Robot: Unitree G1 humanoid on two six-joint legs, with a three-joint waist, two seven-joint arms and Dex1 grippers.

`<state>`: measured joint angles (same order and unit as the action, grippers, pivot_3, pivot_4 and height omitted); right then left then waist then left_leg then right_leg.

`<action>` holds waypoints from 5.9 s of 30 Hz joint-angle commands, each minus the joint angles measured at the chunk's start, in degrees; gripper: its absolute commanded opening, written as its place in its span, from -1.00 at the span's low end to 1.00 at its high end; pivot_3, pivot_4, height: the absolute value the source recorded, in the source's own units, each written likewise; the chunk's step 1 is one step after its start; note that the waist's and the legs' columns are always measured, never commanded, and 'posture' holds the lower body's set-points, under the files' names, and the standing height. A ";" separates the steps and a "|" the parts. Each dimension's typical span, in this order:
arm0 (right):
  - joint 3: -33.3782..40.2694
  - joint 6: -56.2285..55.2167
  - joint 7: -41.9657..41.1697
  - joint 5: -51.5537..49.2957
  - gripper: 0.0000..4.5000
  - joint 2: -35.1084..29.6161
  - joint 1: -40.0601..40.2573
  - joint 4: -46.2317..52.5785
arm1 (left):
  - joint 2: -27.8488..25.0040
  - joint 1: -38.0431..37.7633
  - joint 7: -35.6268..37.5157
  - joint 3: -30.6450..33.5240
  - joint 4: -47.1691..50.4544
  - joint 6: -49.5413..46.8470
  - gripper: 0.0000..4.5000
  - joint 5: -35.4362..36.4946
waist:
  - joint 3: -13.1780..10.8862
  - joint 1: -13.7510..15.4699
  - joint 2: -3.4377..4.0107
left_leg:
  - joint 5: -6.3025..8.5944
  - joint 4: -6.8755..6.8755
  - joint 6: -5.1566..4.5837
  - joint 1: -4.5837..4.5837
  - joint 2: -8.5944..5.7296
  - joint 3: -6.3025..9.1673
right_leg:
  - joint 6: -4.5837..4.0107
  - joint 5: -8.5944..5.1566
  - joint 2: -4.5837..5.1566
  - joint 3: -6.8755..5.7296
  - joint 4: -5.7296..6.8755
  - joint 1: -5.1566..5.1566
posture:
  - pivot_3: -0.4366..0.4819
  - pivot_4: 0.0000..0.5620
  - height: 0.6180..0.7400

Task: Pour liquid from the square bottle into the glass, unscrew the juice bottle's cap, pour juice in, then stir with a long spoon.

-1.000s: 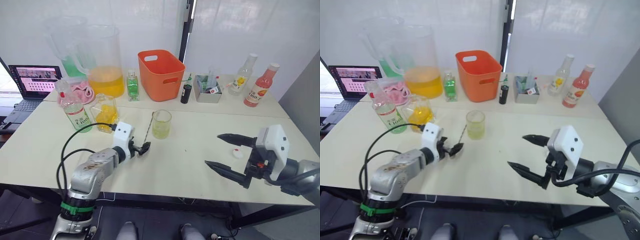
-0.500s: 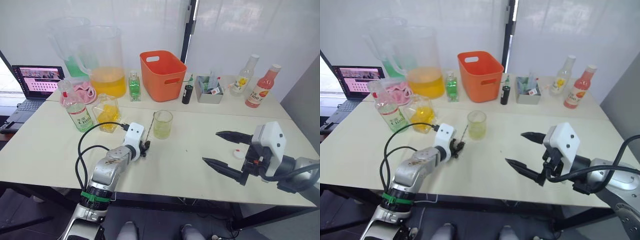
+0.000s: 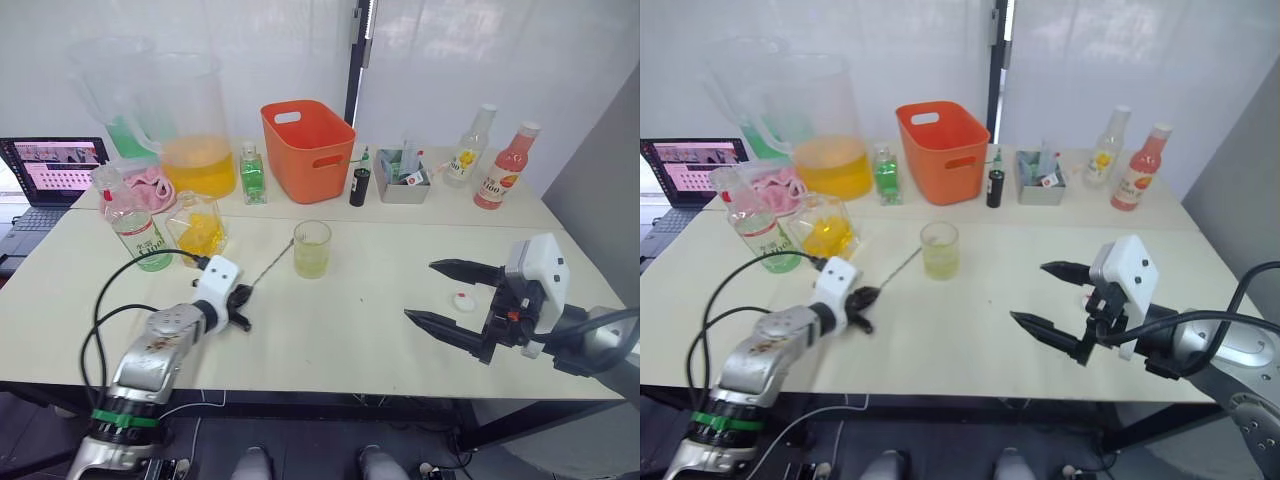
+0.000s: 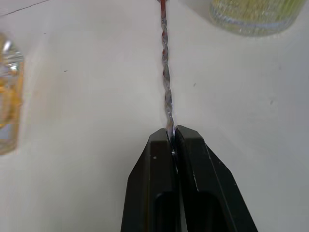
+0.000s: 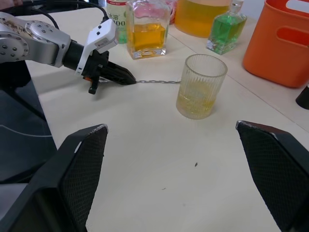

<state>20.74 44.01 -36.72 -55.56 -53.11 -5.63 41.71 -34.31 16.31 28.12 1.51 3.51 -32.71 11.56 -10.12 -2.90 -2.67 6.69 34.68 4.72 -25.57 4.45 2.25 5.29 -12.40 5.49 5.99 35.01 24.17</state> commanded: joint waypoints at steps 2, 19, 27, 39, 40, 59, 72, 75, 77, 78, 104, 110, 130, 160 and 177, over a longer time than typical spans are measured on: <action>-1.51 0.90 -1.12 -2.76 1.00 0.97 -1.74 -2.93 | -4.11 -5.46 5.11 5.76 -2.13 6.47 -0.98 0.90 | 0.00 -0.11 0.00 | 0.00 -0.02 0.00 0.00 0.01 -0.01 | -0.02 -0.01 0.01 0.00 -0.01 0.00 | -0.05 -0.47 0.62; -4.37 -6.58 -7.27 9.15 1.00 1.93 4.37 -3.37 | -16.90 -12.31 37.53 6.13 -15.00 34.45 -0.98 2.72 | 0.01 0.49 0.05 | 0.02 -0.32 0.03 0.01 0.05 -0.32 | -0.14 -0.03 0.23 0.00 -0.23 0.47 | -0.05 -0.47 0.62; -2.60 -3.55 -5.88 5.37 1.00 2.96 6.00 -1.22 | -18.23 0.52 45.31 0.25 -25.09 31.25 -0.64 0.96 | 0.03 0.99 0.08 | 0.01 -0.31 0.02 0.02 0.08 -0.56 | -0.14 -0.03 0.34 -0.05 -0.17 0.10 | -0.05 -0.47 0.62; -3.41 -2.75 -2.31 4.14 1.00 4.14 6.58 1.17 | -20.30 10.56 48.62 -7.54 -20.04 19.16 0.32 -4.33 | 0.01 1.55 0.07 | 0.01 -0.28 0.02 -0.03 0.21 -0.58 | -0.13 -0.03 0.29 -0.18 -0.11 0.15 | -0.05 -0.47 0.62; -3.51 -2.81 -2.11 4.29 1.00 4.24 6.51 1.27 | -20.44 10.69 48.62 -8.10 -20.03 19.36 0.32 -5.07 | 0.01 1.64 0.07 | 0.01 -0.28 0.02 -0.03 0.21 -0.58 | -0.12 -0.04 0.29 -0.18 -0.10 0.15 | -0.05 -0.47 0.62; -9.20 -2.94 -2.87 7.95 1.00 4.08 2.23 -0.70 | -21.90 11.43 50.27 -3.51 -18.77 18.65 -0.98 -1.47 | 0.01 1.77 0.06 | 0.01 -0.31 0.01 -0.01 0.31 -0.61 | -0.12 -0.05 0.23 -0.22 -0.09 0.18 | -0.05 -0.47 0.62; -10.47 4.33 -4.32 -6.05 1.00 7.26 0.10 -4.93 | -19.05 8.88 49.22 5.38 9.02 -4.38 -0.98 24.23 | -0.02 2.13 0.02 | -0.01 -0.16 -0.02 -0.41 0.44 -0.57 | -0.10 -0.11 0.17 -0.45 0.01 0.33 | -0.05 -0.47 0.62; -11.32 4.58 0.59 -7.66 1.00 11.39 -0.55 -4.48 | -15.16 11.11 44.26 3.75 13.63 -8.16 -0.98 27.36 | -0.02 2.09 0.02 | -0.01 -0.08 -0.02 -0.40 0.44 -0.54 | -0.10 -0.11 0.15 -0.45 0.03 0.30 | -0.05 -0.47 0.62; -11.29 4.66 4.94 -9.21 1.00 14.50 -1.90 -4.63 | -12.55 12.60 41.31 2.63 14.74 -9.27 -0.98 27.60 | -0.02 2.08 0.01 | -0.02 0.03 -0.03 -0.42 0.45 -0.49 | -0.09 -0.11 0.10 -0.46 0.06 0.26 | -0.05 -0.47 0.62; -11.11 4.71 7.05 -10.54 1.00 15.98 -2.72 -4.92 | -11.39 13.14 39.90 2.18 14.94 -9.70 -0.98 27.60 | -0.02 2.05 0.01 | -0.02 0.04 -0.03 -0.42 0.44 -0.48 | -0.09 -0.11 0.09 -0.45 0.05 0.23 | -0.05 -0.47 0.62; -13.89 -4.66 40.22 -23.94 -0.41 39.33 -11.08 -8.44 | 0.03 12.65 24.65 -4.44 16.82 -8.86 -1.00 24.13 | -0.03 1.80 0.04 | -0.35 -0.01 -0.55 -0.42 0.46 -0.38 | -0.11 -0.08 -0.01 -0.43 0.06 0.19 | -0.05 -0.47 0.62; -15.17 -5.18 41.23 -22.28 -0.99 40.21 -11.52 -9.28 | 0.14 12.59 24.37 -4.26 16.47 -8.51 -1.00 23.93 | -0.04 1.77 0.07 | -0.35 -0.02 -0.55 -0.42 0.47 -0.38 | -0.11 -0.08 -0.02 -0.43 0.05 0.19 | -0.05 -0.47 0.62; -8.11 -5.15 34.61 -27.18 -1.00 31.04 -19.63 -13.85 | -6.09 8.79 27.35 7.86 13.58 -9.78 0.60 30.98 | -0.08 1.26 0.13 | -0.35 -0.05 -0.55 -0.44 0.48 -0.38 | -0.12 -0.08 -0.02 -0.43 0.04 0.24 | -0.05 -0.47 0.62; -25.38 -21.05 -0.27 24.68 -1.00 33.37 -56.76 -61.18 | -1.31 -13.59 11.96 15.14 22.83 0.38 0.98 26.07 | -0.17 0.49 0.28 | -0.39 -0.39 -0.60 -0.74 0.51 -0.44 | -0.42 0.08 -0.10 -0.42 0.27 0.87 | -0.05 -0.47 0.62; -24.20 -32.60 -3.41 34.94 -1.00 41.79 -56.28 -70.93 | -2.23 -12.46 11.36 13.09 22.36 0.75 0.98 24.91 | -0.17 0.30 0.29 | -0.40 -0.40 -0.58 -0.73 0.51 -0.43 | -0.42 0.08 -0.13 -0.43 0.50 0.95 | -0.05 -0.47 0.62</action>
<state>-5.60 12.43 -39.33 -20.13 -11.51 -61.16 -30.50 -35.79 3.19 39.43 14.50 24.09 -32.77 36.66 -10.29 -2.60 -2.39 6.29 34.29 4.14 -26.30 4.96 1.82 4.88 -12.33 5.37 5.57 35.61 25.14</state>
